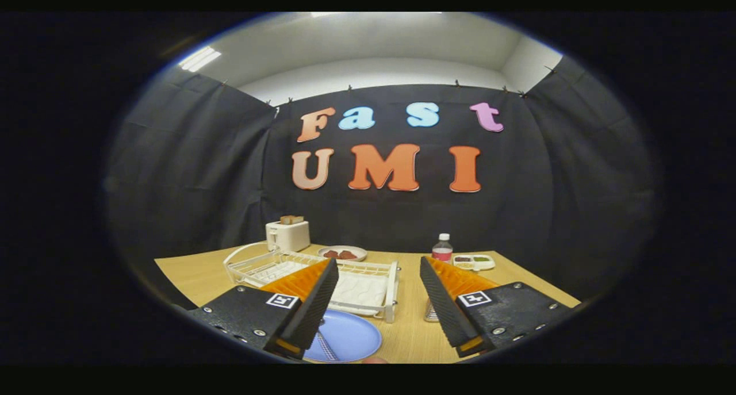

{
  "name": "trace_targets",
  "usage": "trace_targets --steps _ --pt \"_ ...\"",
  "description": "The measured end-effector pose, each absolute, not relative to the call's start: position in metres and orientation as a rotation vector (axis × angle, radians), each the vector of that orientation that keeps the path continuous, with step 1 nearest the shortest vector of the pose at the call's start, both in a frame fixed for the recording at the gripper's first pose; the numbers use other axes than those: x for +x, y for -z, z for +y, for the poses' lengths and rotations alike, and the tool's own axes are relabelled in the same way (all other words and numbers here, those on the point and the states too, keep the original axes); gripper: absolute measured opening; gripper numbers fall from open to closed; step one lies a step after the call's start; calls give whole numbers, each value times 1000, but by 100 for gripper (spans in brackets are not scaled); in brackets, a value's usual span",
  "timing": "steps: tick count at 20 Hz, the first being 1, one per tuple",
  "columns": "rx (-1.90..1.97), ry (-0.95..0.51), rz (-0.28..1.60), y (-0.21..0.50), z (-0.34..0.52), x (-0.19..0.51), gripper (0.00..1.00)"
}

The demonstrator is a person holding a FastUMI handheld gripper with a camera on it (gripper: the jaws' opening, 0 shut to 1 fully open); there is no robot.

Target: Take the plate from the dish rack, then take the spoon from the basket and place it into the plate.

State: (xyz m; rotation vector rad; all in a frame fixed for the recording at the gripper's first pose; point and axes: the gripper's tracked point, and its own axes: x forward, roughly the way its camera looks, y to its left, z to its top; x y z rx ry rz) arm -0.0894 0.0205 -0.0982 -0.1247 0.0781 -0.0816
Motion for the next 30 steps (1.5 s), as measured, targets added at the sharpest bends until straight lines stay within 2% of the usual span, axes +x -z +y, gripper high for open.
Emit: trace_targets --steps 5,10,20,30 --pt "-172 130 -32 52 23 -97 85" --pt "-188 157 -62 36 28 -102 86" --pt "-177 127 -53 35 40 -111 86" --pt "-207 165 -39 38 31 -110 88"
